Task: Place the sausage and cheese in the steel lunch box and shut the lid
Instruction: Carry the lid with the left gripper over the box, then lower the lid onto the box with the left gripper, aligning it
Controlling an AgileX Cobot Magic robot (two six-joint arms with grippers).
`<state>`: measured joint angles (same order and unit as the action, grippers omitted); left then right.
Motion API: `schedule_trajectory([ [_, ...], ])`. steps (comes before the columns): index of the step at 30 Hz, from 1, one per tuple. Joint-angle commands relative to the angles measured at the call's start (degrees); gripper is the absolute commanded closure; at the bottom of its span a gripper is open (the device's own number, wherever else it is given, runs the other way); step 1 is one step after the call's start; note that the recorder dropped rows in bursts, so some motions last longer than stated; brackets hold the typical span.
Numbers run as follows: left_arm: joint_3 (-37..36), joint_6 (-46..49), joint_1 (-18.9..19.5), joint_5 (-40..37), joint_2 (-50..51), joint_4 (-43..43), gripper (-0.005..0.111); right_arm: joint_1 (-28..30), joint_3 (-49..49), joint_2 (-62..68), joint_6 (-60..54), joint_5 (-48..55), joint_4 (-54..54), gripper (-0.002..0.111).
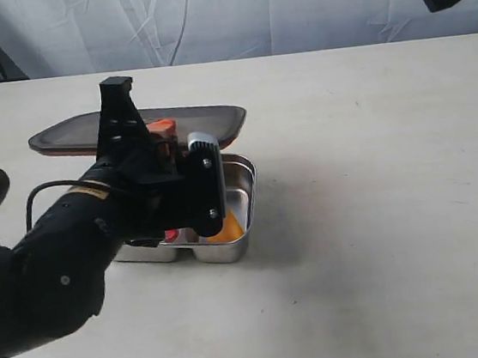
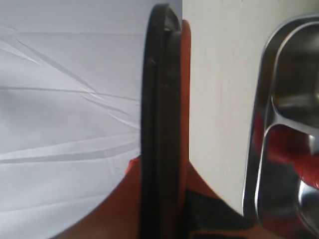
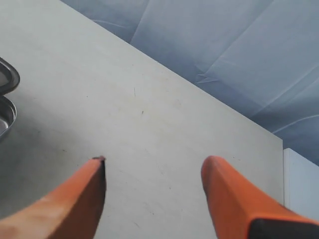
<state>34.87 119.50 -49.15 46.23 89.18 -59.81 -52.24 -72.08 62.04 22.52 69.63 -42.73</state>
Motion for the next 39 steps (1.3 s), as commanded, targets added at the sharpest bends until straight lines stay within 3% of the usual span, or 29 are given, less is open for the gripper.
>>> schedule_trajectory([
  [1, 0.37, 1.1, -0.78, 8.57, 3.41, -3.77, 0.107, 0.26, -0.17, -0.54, 0.17, 0.33, -0.93, 0.052],
  [6, 0.37, 1.1, -0.78, 7.92, 5.06, -3.66, 0.107, 0.26, -0.17, -0.54, 0.17, 0.33, -0.93, 0.052],
  [14, 0.37, -1.74, -4.67, 8.67, 5.47, -1.53, 0.107, 0.26, -0.17, -0.54, 0.3, 0.33, -0.45, 0.052],
  [39, 0.25, -11.4, -4.65, 6.0, 14.56, -2.88, 0.107, 0.26, -0.17, -0.54, 0.56, 0.33, 0.85, 0.052],
])
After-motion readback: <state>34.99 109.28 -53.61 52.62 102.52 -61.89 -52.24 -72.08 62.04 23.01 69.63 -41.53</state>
